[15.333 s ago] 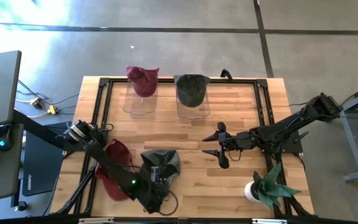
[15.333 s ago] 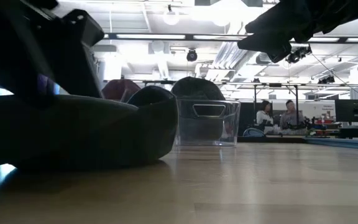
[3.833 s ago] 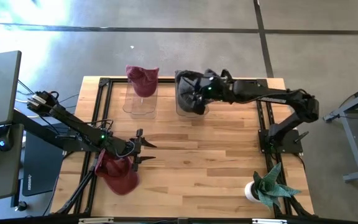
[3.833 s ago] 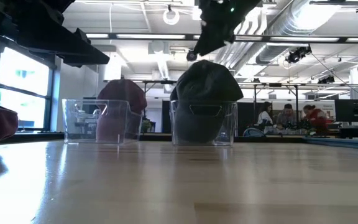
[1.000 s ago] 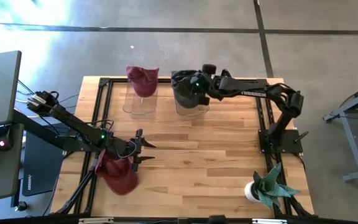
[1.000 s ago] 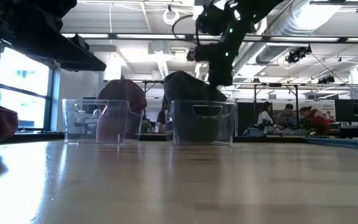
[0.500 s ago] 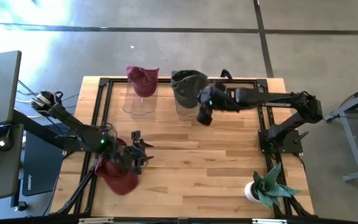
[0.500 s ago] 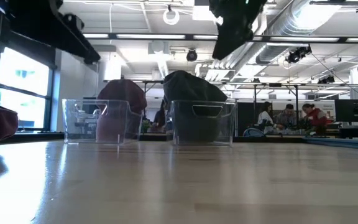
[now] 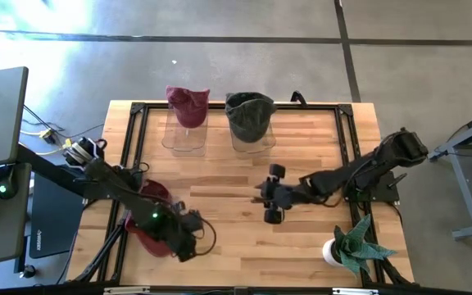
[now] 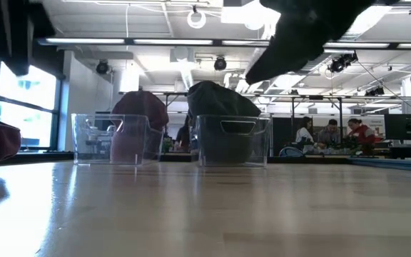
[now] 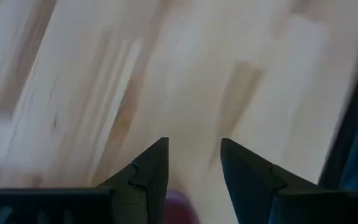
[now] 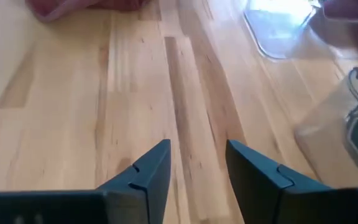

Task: Pick & Place hat
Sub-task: Put the red cap into the left transparent bin

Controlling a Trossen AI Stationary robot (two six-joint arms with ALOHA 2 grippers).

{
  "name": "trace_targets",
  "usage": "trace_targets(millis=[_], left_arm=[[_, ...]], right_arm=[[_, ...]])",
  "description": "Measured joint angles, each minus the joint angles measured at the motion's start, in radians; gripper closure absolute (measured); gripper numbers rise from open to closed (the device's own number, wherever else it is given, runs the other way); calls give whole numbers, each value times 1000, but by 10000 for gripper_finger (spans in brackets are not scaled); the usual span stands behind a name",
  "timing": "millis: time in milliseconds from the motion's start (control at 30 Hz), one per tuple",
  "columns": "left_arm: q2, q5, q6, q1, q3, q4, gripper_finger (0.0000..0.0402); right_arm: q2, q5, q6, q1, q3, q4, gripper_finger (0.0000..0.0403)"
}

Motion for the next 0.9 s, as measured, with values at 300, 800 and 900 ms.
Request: trace_targets(millis=[300, 800, 900], left_arm=[[37, 345, -175, 184, 18, -239, 177], [67, 319, -344, 200, -134, -232, 74], [81, 395, -345, 193, -138, -239, 73]], right_arm=[[0, 6, -71, 18, -79, 116, 287], [0, 4, -94, 18, -79, 99, 313], [0, 3, -94, 18, -79, 98, 313]])
